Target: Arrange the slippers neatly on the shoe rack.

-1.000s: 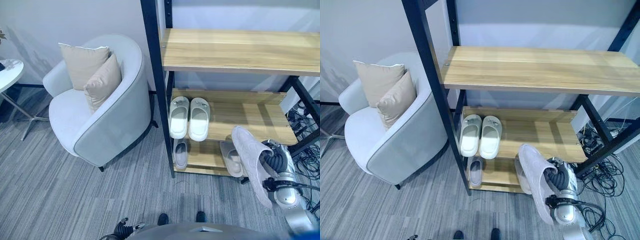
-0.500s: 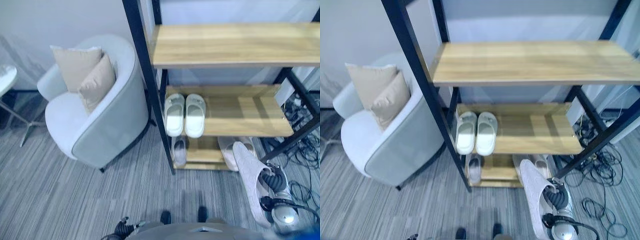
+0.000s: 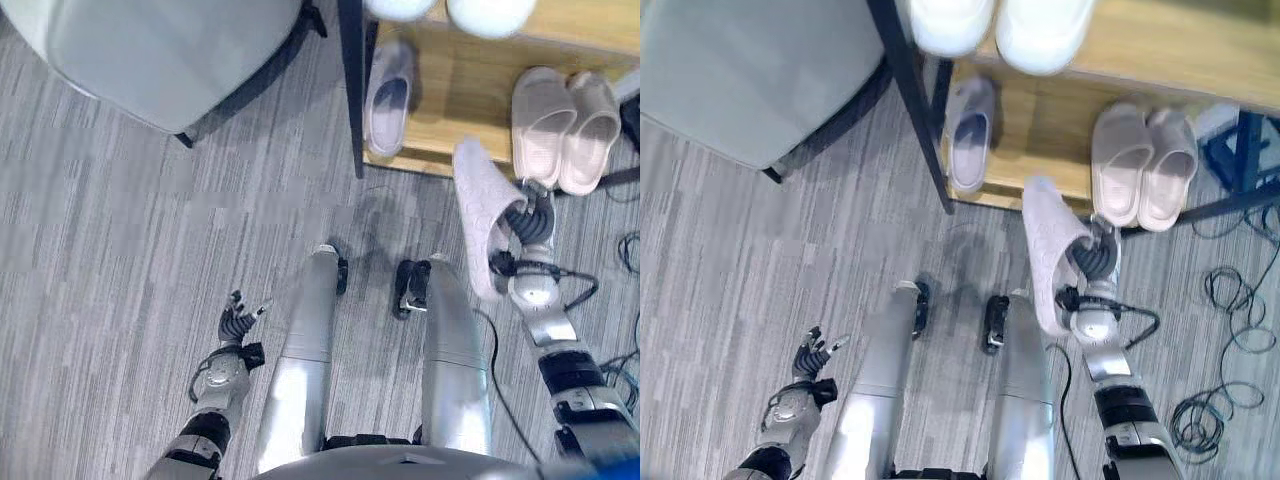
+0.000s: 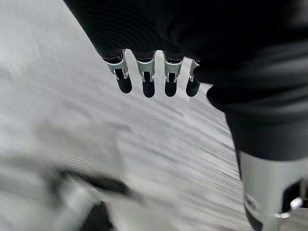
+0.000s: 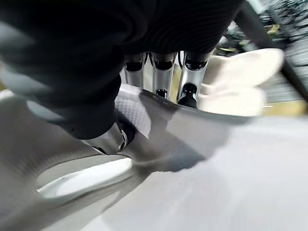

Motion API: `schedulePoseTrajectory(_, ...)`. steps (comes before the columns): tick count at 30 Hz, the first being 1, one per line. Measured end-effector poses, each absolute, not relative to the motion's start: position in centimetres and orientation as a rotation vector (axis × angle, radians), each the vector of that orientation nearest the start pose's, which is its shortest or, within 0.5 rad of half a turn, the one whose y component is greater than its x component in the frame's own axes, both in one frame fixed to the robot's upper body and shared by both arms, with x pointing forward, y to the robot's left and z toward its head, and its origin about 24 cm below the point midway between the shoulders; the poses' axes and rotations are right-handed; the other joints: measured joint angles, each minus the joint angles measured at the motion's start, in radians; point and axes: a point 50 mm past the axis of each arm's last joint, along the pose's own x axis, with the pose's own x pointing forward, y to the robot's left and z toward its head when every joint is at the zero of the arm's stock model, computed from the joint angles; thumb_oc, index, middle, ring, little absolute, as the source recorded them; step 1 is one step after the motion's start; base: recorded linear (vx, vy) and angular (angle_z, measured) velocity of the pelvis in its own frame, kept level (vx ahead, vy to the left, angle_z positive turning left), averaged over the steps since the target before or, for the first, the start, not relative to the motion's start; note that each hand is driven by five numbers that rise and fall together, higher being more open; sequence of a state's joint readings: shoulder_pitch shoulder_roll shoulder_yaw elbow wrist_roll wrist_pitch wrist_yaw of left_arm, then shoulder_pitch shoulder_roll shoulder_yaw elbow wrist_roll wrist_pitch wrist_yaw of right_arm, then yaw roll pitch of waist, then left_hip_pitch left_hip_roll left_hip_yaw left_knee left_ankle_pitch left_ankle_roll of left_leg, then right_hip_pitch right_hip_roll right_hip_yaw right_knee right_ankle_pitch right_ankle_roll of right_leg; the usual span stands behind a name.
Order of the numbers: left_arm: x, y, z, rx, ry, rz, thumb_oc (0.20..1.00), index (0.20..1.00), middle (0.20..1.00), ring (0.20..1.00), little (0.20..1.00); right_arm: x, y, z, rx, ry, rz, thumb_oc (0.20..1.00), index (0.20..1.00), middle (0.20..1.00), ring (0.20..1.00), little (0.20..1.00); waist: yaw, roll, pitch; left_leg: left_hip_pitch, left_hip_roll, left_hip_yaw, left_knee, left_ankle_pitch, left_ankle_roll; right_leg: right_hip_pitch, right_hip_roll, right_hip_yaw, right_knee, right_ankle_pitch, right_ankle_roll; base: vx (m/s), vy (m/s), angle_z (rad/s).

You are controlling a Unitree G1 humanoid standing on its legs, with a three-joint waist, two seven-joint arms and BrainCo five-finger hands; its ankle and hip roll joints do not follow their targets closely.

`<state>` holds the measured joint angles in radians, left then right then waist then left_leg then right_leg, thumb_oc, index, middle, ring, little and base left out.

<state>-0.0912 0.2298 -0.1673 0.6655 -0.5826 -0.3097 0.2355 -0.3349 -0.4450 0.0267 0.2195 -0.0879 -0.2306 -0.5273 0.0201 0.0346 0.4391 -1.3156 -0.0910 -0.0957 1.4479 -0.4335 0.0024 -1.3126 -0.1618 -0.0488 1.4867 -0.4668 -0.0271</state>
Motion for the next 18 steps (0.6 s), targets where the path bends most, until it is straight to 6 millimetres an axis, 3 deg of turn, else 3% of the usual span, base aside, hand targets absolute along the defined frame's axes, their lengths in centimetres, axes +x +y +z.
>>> schedulePoseTrajectory(1, 23.8, 20.4, -5.1, -0.239, 0.289, 0.329, 1.000, 1.000, 1.000, 1.000, 1.000, 30.5, -23.2, 13.8, -0.439, -0.488, -0.458, 0.200, 0.200, 0.200, 0.200, 0.200, 0.002, 0.003, -0.004, -0.024, 0.000, 0.009, 0.059, -0.019, -0.001, -0.025, 0.000, 0.015, 0.058, -0.024, -0.002, 0.13, 0.025, 0.02)
schedulePoseTrajectory(3, 23.5, 20.0, -4.9, -0.248, 0.284, 0.311, 1.000, 1.000, 1.000, 1.000, 1.000, 30.8, -22.7, 14.4, -0.451, -0.517, -0.454, 0.200, 0.200, 0.200, 0.200, 0.200, 0.030, 0.057, -0.053, -0.133, -0.007, -0.021, 0.244, -0.098, -0.006, -0.132, 0.000, -0.004, 0.189, -0.055, 0.004, 0.11, 0.025, -0.33)
schedulePoseTrajectory(4, 23.2, 20.0, -5.2, -0.250, 0.293, 0.319, 1.000, 1.000, 1.000, 1.000, 1.000, 30.2, -23.4, 12.6, -0.475, -0.440, -0.468, 0.200, 0.200, 0.200, 0.200, 0.200, 0.022, 0.061, -0.063, -0.156, -0.004, -0.008, 0.276, -0.116, 0.003, -0.150, -0.015, 0.006, 0.227, -0.080, 0.007, 0.17, 0.031, -0.15)
schedulePoseTrajectory(5, 22.1, 20.3, -5.9, -0.214, 0.326, 0.307, 1.000, 1.000, 1.000, 1.000, 1.000, 30.2, -23.5, 12.6, -0.472, -0.442, -0.482, 0.200, 0.200, 0.200, 0.200, 0.200, 0.018, 0.084, -0.084, -0.165, -0.006, -0.012, 0.363, -0.128, -0.035, -0.144, -0.036, 0.002, 0.365, -0.099, 0.040, 0.22, 0.040, 0.18)
schedulePoseTrajectory(6, 21.8, 20.4, -5.9, -0.194, 0.333, 0.291, 1.000, 1.000, 1.000, 1.000, 1.000, 30.7, -23.7, 14.3, -0.460, -0.501, -0.514, 0.200, 0.200, 0.200, 0.200, 0.200, 0.019, 0.087, -0.090, -0.198, -0.006, 0.001, 0.456, -0.180, -0.023, -0.160, -0.055, 0.006, 0.446, -0.176, 0.038, 0.18, 0.039, -0.20)
schedulePoseTrajectory(8, 21.6, 20.2, -5.3, -0.242, 0.304, 0.296, 1.000, 1.000, 1.000, 1.000, 1.000, 32.4, -24.2, 19.6, -0.531, -0.659, -0.553, 0.200, 0.200, 0.200, 0.200, 0.200, 0.048, 0.114, -0.122, -0.377, -0.014, 0.016, 0.718, -0.277, 0.009, -0.339, -0.050, 0.058, 0.684, -0.288, 0.016, 0.12, 0.052, -0.35)
schedulePoseTrajectory(10, 21.4, 20.1, -5.7, -0.231, 0.324, 0.292, 1.000, 1.000, 1.000, 1.000, 1.000, 33.7, -24.3, 19.9, -0.558, -0.629, -0.575, 0.200, 0.200, 0.200, 0.200, 0.200, 0.046, 0.099, -0.101, -0.422, -0.016, 0.018, 0.778, -0.279, 0.000, -0.384, -0.043, 0.074, 0.743, -0.285, 0.042, 0.13, 0.040, -0.10)
schedulePoseTrajectory(13, 21.5, 20.0, -5.5, -0.206, 0.317, 0.276, 1.000, 1.000, 1.000, 1.000, 1.000, 34.7, -24.6, 20.4, -0.609, -0.611, -0.585, 0.200, 0.200, 0.200, 0.200, 0.200, 0.052, 0.077, -0.061, -0.388, -0.015, 0.044, 0.806, -0.298, 0.001, -0.364, -0.031, 0.108, 0.780, -0.295, 0.045, 0.03, 0.002, -0.03)
schedulePoseTrajectory(18, 23.1, 20.9, -3.5, -0.175, 0.225, 0.268, 1.000, 1.000, 1.000, 1.000, 1.000, 35.9, -25.1, 26.7, -0.641, -0.735, -0.658, 0.200, 0.200, 0.200, 0.200, 0.200, 0.052, 0.068, 0.064, -0.327, -0.010, 0.052, 0.827, -0.302, 0.001, -0.313, -0.031, 0.121, 0.807, -0.301, 0.035, 0.00, 0.000, 0.00)
